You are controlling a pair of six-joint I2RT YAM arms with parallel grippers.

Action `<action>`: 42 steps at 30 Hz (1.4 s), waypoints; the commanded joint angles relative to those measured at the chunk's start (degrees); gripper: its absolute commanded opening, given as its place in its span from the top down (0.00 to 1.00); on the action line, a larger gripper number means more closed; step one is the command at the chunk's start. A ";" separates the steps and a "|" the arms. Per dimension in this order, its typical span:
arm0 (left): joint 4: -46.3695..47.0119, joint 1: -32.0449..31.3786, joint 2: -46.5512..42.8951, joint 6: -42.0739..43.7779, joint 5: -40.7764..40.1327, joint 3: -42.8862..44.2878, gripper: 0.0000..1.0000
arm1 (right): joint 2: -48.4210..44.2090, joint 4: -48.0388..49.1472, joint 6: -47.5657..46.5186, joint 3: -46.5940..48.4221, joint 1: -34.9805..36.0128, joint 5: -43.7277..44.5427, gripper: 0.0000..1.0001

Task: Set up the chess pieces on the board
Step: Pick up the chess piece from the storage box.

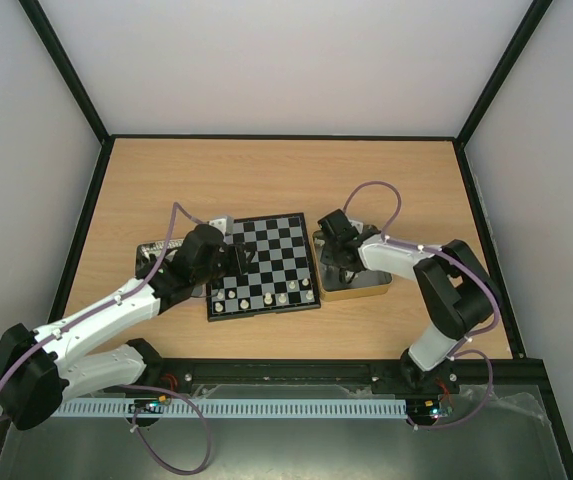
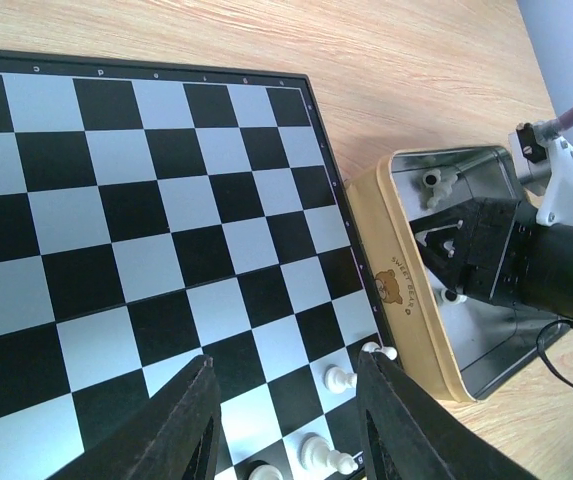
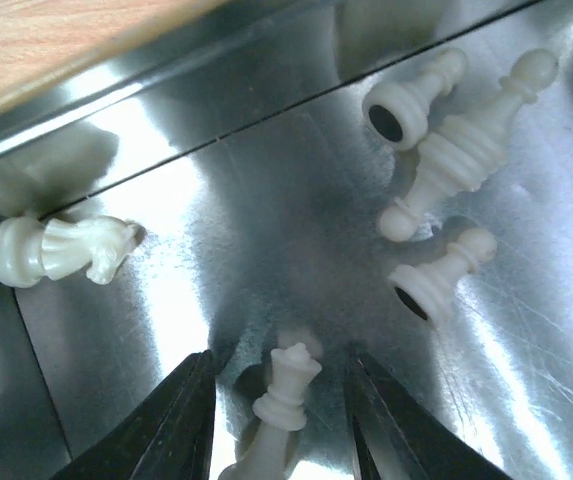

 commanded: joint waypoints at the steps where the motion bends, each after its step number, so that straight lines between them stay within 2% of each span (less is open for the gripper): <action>1: 1.13 0.41 0.38 0.27 0.55 -0.58 0.60 | -1.47 -2.52 1.01 -2.48 0.54 0.87 0.66; 4: 1.13 0.41 0.40 0.22 0.65 -0.50 0.60 | -2.14 -3.24 1.15 -3.44 0.82 0.15 0.69; 11: 1.39 0.41 0.47 0.12 0.67 -0.41 0.59 | -4.95 -5.04 1.32 -5.50 1.33 0.57 0.68; 20: 1.48 0.41 0.49 -0.17 1.00 -0.13 0.56 | -4.60 -4.52 0.49 -6.21 1.35 1.52 0.87; 24: 1.27 0.44 0.49 -0.47 1.38 0.46 0.54 | -5.63 -2.70 -0.33 -5.95 1.37 1.64 0.90; 27: 1.13 0.63 0.40 -0.61 2.51 1.40 0.52 | -10.44 -0.40 -1.42 -6.29 1.37 2.22 0.90; 31: 1.50 1.76 0.40 -1.15 6.84 3.72 0.43 | -20.01 4.31 -5.59 -7.77 1.37 1.05 0.90; 35: 2.38 2.77 0.02 -0.64 11.18 6.55 0.33 | -29.40 9.40 -11.67 -9.30 1.35 -4.59 0.90; 39: 2.61 3.13 -0.60 -0.11 13.22 9.67 0.17 | -35.21 14.53 -16.50 -10.45 1.37 -16.46 0.90; 41: 2.86 3.22 -1.04 0.07 14.61 10.98 0.02 | -36.89 16.92 -17.07 -10.83 1.37 -22.14 0.90; 42: 3.68 3.23 -1.13 0.44 16.25 11.36 0.01 | -37.37 18.11 -17.31 -10.89 1.37 -25.36 0.90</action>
